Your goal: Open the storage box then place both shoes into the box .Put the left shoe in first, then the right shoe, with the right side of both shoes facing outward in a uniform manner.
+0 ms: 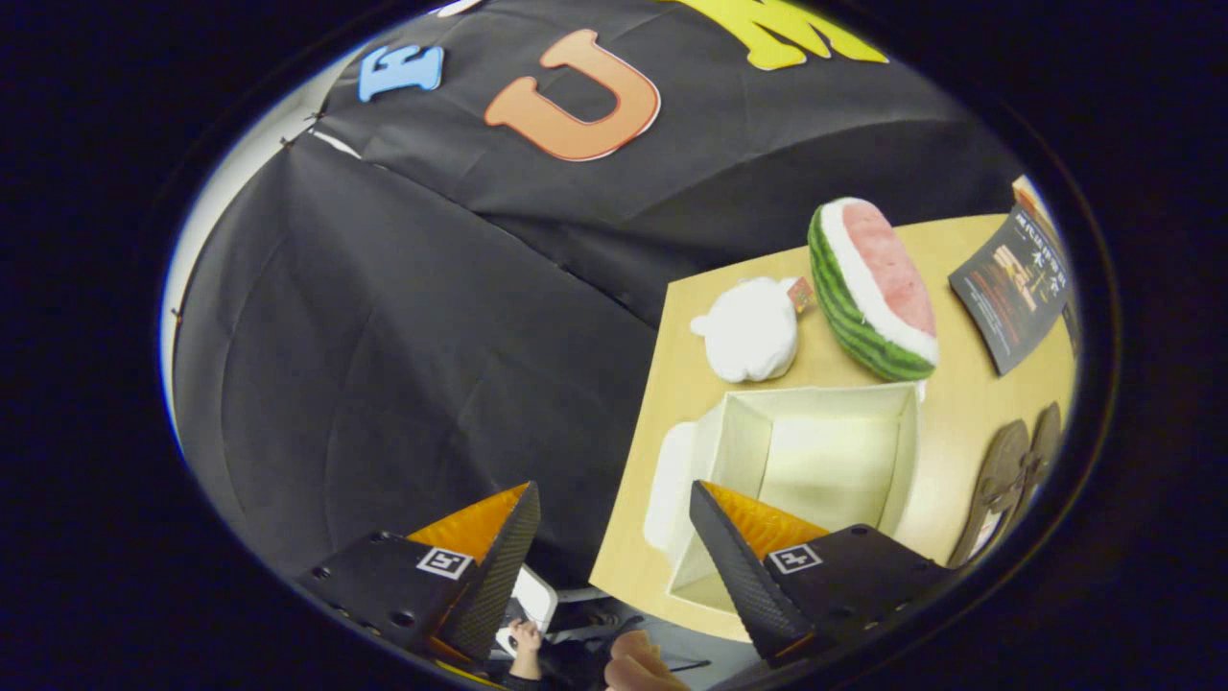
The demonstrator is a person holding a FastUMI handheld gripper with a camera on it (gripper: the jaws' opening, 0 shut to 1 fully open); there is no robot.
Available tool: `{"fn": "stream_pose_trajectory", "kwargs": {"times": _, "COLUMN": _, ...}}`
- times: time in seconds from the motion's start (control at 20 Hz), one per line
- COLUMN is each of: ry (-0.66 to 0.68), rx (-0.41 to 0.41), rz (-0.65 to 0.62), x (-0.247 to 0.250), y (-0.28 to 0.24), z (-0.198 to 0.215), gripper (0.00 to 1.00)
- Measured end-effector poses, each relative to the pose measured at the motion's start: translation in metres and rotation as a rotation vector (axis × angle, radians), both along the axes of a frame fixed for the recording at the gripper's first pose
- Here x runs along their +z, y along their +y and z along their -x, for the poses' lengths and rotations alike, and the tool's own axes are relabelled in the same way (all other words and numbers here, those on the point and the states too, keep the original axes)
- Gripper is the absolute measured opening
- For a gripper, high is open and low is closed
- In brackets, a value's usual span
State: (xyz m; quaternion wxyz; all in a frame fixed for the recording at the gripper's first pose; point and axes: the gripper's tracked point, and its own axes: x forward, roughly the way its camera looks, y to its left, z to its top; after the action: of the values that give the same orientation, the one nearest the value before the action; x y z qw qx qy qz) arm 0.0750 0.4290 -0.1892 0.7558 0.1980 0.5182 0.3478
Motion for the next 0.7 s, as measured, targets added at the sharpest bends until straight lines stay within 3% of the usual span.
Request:
{"fn": "stream_pose_trajectory", "kwargs": {"times": 0.3, "ry": -0.101, "rx": -0.009, "rz": 0.136, "x": -0.025, "y": -0.088, "z": -0.016, "gripper": 0.96}}
{"fn": "stream_pose_trajectory", "kwargs": {"times": 0.7, "ry": -0.067, "rx": -0.112, "rz": 0.343, "x": -0.104, "y": -0.253, "z": -0.023, "gripper": 0.96}}
